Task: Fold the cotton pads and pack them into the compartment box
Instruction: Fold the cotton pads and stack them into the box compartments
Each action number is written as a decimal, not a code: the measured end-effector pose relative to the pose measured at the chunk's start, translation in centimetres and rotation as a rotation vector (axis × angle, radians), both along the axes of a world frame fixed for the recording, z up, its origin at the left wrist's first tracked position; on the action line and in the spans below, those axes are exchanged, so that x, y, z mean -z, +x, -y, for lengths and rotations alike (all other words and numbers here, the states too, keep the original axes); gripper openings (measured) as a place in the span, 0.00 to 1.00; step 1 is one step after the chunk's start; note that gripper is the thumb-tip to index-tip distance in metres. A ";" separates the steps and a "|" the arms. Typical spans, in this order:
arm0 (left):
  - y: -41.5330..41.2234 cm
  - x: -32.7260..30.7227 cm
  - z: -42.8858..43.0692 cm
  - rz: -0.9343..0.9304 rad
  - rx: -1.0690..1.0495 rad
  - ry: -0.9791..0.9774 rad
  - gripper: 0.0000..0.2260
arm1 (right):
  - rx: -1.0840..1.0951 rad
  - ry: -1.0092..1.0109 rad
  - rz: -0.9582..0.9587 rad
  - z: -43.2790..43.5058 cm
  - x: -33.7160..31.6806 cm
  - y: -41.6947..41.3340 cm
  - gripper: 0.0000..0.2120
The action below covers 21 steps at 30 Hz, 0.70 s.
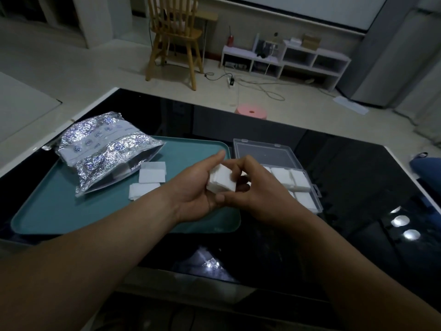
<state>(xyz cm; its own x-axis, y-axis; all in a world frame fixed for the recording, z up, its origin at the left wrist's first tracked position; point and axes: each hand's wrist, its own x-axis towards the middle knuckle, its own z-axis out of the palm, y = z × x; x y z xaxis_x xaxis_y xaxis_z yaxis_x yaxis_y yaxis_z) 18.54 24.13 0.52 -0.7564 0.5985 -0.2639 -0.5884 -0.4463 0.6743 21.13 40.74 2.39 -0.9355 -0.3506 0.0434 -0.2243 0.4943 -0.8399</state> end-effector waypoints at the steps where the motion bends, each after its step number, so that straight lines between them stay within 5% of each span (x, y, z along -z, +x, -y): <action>1: 0.0 0.1 -0.1 -0.004 0.004 -0.014 0.26 | -0.009 0.000 0.003 -0.2 0.0 0.0 0.20; 21: 0.5 0.5 -1.1 0.072 -0.001 -0.049 0.23 | -0.053 0.043 -0.008 -1.1 0.0 0.2 0.24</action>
<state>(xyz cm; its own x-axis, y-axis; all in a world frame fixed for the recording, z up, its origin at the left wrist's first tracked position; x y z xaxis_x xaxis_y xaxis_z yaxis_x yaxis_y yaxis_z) 19.05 25.25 0.00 -0.7352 0.5826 -0.3465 -0.6357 -0.4150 0.6509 21.31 41.85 2.39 -0.9151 -0.4018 0.0349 -0.2582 0.5171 -0.8160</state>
